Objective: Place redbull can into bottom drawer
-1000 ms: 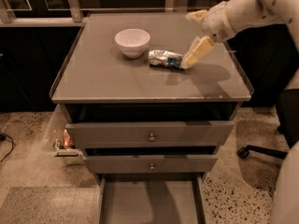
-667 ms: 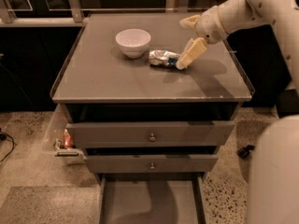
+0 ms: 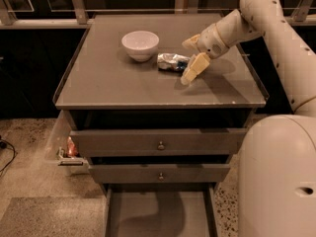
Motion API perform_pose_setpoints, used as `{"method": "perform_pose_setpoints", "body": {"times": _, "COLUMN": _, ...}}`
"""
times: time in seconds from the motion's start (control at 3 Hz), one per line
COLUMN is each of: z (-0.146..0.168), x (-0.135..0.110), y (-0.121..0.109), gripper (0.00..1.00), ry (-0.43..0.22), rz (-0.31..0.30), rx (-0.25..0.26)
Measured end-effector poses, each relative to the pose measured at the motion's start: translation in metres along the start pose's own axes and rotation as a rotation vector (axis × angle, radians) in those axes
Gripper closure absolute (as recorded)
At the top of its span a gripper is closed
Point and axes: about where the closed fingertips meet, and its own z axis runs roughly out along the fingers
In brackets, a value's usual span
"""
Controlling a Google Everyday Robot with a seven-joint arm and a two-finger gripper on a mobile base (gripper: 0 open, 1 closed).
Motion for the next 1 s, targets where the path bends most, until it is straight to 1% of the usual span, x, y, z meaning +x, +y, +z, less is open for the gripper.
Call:
{"method": "perform_pose_setpoints", "body": {"times": 0.33, "z": 0.0008, "x": 0.0002, "y": 0.0001, "gripper": 0.19, "ry": 0.0, "rz": 0.001, "rx": -0.002}}
{"method": "perform_pose_setpoints", "body": {"times": 1.0, "z": 0.001, "x": 0.0002, "y": 0.0001, "gripper": 0.65, "ry": 0.0, "rz": 0.001, "rx": -0.002}}
